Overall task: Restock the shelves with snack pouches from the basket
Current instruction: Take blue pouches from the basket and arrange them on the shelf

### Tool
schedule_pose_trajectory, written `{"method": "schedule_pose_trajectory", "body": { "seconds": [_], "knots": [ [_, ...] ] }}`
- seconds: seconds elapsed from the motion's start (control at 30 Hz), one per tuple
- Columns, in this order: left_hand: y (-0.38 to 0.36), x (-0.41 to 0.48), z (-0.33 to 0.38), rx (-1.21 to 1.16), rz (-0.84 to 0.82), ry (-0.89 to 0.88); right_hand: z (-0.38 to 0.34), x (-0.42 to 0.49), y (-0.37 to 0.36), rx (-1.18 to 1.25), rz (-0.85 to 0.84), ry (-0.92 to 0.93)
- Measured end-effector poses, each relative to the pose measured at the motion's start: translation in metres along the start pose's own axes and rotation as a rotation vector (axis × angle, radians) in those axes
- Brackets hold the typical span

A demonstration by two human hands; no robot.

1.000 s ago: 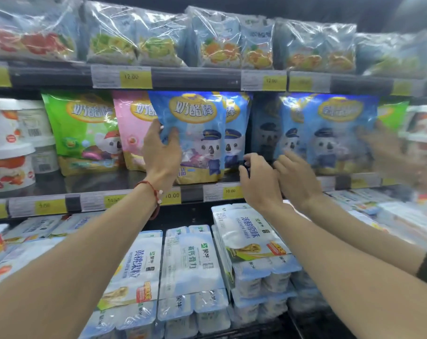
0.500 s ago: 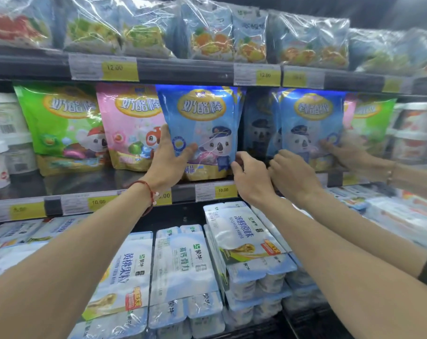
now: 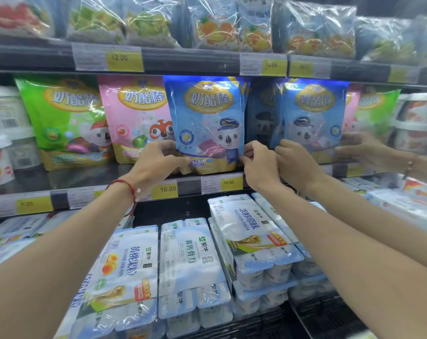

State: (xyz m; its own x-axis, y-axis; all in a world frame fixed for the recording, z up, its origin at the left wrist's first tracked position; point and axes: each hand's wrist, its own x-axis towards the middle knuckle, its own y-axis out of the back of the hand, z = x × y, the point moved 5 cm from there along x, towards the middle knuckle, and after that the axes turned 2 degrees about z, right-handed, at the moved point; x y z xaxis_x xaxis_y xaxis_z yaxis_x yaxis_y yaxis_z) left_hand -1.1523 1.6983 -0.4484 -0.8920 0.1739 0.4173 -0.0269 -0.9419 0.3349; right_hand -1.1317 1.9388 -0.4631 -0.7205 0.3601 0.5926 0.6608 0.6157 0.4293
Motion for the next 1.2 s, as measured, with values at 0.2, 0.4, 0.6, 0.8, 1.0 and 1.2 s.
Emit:
{"method": "schedule_pose_trajectory", "body": {
  "seconds": [0.2,0.4,0.6,0.8,1.0,1.2],
  "knots": [
    [0.004,-0.007,0.001,0.063,0.043,-0.026,0.000,0.002,-0.002,-0.033,-0.003,-0.025],
    [0.001,0.002,-0.006,0.187,0.169,-0.009,-0.005,0.000,-0.001,-0.100,-0.013,-0.023],
    [0.001,0.001,-0.008,0.357,0.373,-0.077,-0.003,-0.003,0.001,-0.120,0.024,-0.055],
    [0.003,-0.003,-0.004,0.403,0.443,0.014,-0.010,-0.003,0.006,-0.193,-0.005,-0.067],
    [0.002,-0.007,0.002,0.408,0.489,0.069,-0.014,-0.001,0.007,-0.239,-0.028,-0.091],
    [0.010,-0.008,0.005,0.270,0.329,-0.042,-0.006,0.000,0.005,0.102,0.051,-0.069]
  ]
}}
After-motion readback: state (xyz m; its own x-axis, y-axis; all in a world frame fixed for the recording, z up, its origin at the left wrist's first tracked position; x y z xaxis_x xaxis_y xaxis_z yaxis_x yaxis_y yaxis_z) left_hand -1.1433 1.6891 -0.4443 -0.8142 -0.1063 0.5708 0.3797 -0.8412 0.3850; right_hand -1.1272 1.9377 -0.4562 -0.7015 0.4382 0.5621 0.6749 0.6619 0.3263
